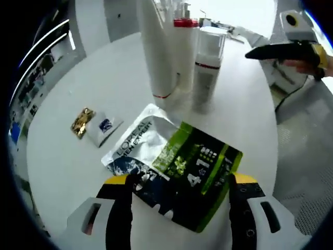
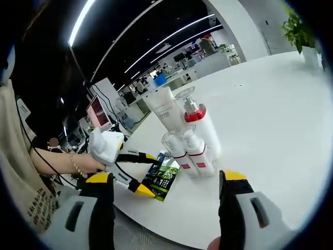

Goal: Arrange the skincare products in the storage area until every visible bottle or jar stands upright without overlapping.

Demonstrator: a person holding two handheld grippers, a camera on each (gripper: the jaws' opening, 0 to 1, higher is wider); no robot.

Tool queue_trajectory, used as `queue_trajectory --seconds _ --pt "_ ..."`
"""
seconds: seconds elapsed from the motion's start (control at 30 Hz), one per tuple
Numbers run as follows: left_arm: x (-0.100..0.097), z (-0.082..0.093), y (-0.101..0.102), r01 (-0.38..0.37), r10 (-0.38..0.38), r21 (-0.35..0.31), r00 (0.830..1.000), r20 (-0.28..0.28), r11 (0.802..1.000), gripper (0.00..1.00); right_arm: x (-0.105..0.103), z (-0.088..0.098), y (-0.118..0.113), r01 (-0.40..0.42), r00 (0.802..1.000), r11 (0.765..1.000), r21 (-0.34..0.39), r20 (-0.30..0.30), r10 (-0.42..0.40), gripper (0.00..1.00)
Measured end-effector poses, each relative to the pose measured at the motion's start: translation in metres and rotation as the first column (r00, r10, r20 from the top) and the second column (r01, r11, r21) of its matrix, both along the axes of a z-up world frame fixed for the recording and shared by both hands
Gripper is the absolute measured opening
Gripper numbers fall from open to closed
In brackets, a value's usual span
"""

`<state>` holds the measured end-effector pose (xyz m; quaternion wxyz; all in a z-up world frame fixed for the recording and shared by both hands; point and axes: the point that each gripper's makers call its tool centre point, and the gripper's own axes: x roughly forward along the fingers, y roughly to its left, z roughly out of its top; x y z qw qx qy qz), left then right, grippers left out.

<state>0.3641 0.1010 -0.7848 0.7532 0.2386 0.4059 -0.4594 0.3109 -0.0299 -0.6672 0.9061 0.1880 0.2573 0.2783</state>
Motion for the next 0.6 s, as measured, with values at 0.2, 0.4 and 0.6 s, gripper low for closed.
queue_trajectory --seconds 0.2,0.4,0.6 --pt "-0.001 -0.0004 -0.0012 -0.037 0.037 -0.003 0.999 0.009 0.999 0.74 0.0005 -0.0003 -0.0003 0.003 1.0 1.0 0.003 -0.003 -0.003 0.83" --pt "-0.0035 -0.0003 -0.0015 -0.079 0.079 -0.004 0.997 0.011 0.997 0.75 -0.0001 -0.0007 0.0003 0.0 1.0 1.0 0.002 -0.005 0.0 0.83" --pt "-0.0088 -0.0005 0.0002 -0.103 0.103 0.006 0.995 0.004 0.995 0.74 -0.0001 -0.0007 0.0004 0.001 1.0 1.0 0.004 -0.004 -0.001 0.83"
